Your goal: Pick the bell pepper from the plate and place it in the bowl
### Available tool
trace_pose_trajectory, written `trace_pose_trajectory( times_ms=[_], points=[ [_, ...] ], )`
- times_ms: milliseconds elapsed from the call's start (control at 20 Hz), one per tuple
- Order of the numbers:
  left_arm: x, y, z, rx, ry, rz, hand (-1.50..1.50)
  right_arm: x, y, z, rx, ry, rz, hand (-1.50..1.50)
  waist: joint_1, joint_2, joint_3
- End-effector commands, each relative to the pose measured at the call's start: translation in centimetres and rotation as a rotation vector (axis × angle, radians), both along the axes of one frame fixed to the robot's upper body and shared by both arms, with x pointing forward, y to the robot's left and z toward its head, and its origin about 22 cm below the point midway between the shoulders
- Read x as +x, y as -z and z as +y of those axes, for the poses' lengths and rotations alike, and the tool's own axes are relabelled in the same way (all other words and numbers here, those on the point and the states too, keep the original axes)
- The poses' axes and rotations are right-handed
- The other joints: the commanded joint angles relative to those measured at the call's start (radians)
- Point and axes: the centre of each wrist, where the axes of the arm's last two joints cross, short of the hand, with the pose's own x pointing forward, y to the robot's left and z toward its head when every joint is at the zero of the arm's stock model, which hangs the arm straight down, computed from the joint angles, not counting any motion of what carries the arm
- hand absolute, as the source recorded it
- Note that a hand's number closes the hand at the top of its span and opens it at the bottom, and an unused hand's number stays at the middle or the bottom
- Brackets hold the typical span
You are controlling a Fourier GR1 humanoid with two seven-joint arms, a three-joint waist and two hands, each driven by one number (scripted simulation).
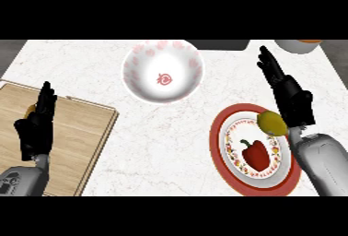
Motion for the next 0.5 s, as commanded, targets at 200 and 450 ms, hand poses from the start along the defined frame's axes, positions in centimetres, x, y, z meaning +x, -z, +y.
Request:
trace_pose_trajectory(
  times_ms=[200, 450],
  points=[
    [1.1, -1.5, -6.1, -0.124, 0.244, -0.042, 0.0, -6.0, 5.5, 2.7, -0.14, -0.455, 0.247, 1.5, -0.022, 0.013, 0.025],
    [-0.8, -0.3, -6.7, -0.197, 0.293, 0.039, 0.0, -8.3, 6.7, -0.3, -0.101, -0.005, -0.095, -1.5, -0.054, 0.004, 0.029]
  ],
)
